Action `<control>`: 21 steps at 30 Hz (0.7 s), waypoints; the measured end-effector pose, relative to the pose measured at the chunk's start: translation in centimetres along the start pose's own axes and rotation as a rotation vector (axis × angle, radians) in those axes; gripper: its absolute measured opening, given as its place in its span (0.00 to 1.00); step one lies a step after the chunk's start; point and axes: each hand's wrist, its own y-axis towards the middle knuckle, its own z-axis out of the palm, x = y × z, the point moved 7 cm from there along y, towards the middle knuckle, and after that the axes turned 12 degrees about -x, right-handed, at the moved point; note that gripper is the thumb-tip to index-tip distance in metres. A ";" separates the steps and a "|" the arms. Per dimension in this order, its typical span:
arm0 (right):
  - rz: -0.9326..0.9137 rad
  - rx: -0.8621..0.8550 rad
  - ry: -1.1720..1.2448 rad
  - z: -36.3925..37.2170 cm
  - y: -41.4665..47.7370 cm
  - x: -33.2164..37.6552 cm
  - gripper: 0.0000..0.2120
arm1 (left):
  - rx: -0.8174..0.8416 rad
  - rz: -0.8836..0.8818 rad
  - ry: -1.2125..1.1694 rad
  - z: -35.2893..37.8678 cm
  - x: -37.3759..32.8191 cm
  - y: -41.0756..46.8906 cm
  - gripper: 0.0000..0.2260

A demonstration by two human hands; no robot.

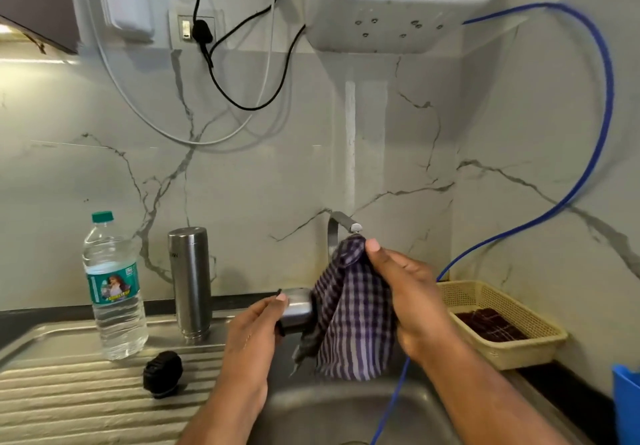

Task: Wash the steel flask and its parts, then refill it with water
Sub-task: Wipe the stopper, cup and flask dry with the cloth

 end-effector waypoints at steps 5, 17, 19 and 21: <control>-0.373 0.180 -0.244 2.9 -2.5 -0.7 0.13 | 0.158 0.097 0.072 1.8 -1.0 -1.5 0.11; -0.685 0.305 -0.777 1.3 -3.2 -2.1 0.41 | 0.139 0.174 0.000 1.4 -3.2 -3.0 0.08; -0.735 0.308 -0.812 1.3 -3.1 -2.3 0.44 | 0.133 0.202 0.012 1.4 -3.3 -3.1 0.08; -0.759 0.336 -0.863 1.5 -3.1 -2.7 0.46 | 0.138 0.223 0.045 1.4 -3.1 -3.1 0.09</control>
